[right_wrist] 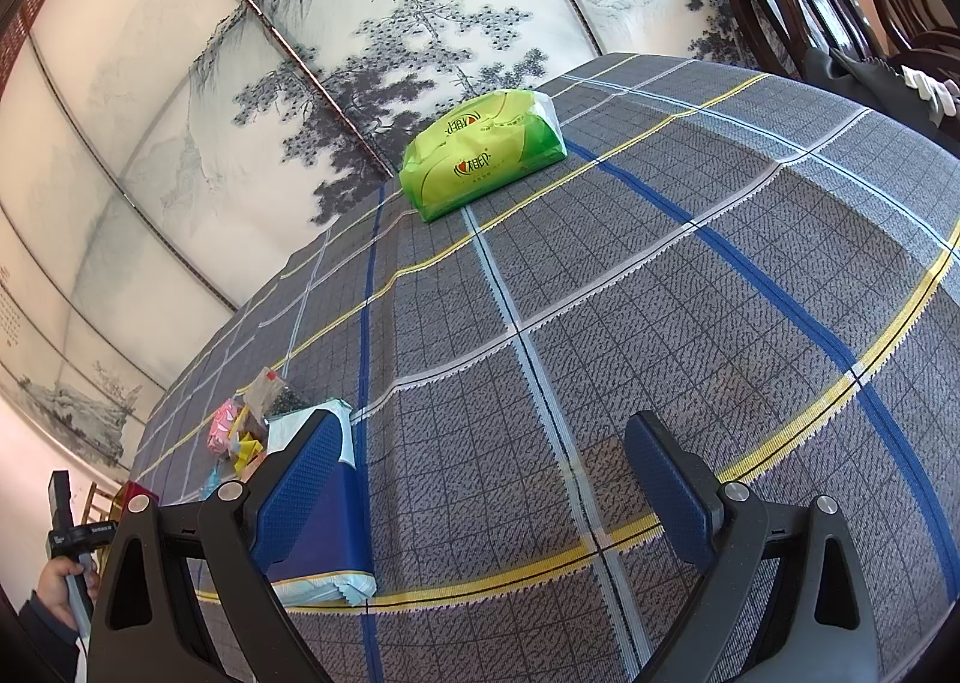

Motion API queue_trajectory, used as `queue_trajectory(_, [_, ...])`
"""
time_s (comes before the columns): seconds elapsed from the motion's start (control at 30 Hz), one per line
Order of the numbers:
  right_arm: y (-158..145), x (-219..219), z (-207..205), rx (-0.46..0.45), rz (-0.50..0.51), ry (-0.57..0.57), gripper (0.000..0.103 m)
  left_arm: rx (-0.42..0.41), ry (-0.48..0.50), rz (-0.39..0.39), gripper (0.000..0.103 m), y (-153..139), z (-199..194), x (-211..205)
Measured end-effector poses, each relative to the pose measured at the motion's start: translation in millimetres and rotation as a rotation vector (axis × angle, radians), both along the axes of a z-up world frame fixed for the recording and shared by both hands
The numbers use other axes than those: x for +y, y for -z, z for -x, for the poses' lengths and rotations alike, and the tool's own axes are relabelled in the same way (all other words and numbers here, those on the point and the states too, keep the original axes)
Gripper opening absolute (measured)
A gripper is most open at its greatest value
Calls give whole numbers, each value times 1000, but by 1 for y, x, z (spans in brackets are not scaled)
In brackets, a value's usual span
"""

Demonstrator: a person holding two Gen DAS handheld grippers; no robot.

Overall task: Organize snacks
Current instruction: 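Carry the clear bag into the gold tin and open the left tool, then grasp the blue-and-white box with the right tool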

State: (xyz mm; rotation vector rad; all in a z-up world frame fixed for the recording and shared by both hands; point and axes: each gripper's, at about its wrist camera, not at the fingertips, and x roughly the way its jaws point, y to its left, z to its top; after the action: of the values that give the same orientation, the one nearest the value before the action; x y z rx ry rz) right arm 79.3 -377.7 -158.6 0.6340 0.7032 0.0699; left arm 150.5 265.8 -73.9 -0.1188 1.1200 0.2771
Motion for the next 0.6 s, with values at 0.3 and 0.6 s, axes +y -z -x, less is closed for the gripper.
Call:
queue_trajectory(0.3, [-9, 24, -4, 78, 158, -32, 97, -319, 81, 82, 74, -69, 91, -1])
queue_trajectory(0.6, [-32, 126, 6, 84, 477, -273, 97, -388, 157, 163, 80, -51, 217, -20])
